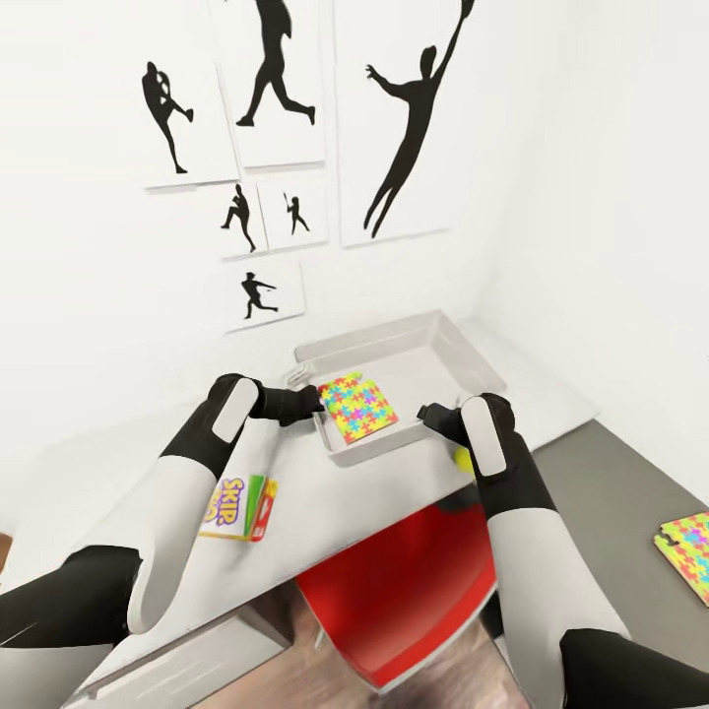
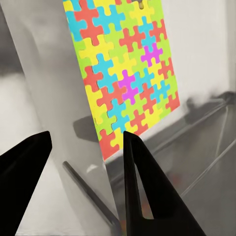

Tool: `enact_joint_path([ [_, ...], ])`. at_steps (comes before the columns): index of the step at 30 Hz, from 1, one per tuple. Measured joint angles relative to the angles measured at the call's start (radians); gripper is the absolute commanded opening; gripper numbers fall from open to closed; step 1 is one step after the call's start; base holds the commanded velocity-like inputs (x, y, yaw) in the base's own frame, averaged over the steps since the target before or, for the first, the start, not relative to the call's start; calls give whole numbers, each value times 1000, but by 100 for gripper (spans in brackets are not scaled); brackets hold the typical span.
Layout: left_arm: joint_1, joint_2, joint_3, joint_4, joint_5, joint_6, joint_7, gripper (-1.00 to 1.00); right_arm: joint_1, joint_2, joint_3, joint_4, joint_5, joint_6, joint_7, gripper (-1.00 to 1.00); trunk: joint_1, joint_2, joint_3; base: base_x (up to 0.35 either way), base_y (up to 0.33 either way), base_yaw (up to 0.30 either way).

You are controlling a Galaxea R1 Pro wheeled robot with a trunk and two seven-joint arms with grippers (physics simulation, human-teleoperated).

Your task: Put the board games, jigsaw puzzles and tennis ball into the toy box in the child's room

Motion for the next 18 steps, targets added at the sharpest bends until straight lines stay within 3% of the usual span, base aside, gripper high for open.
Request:
enact_joint_path([
  [5,0,0,0,0,0,0,0,-100,0,0,0,0,0,0,0,-100,0,0,0,-129,189,0],
  [14,0,0,0,0,0,0,0,-100,0,0,0,0,0,0,1,-100,-1,0,0,-12,263,0],
  [18,0,0,-1,0,1,0,0,-100,0,0,0,0,0,0,0,-100,-1,0,0,-2,114,0],
])
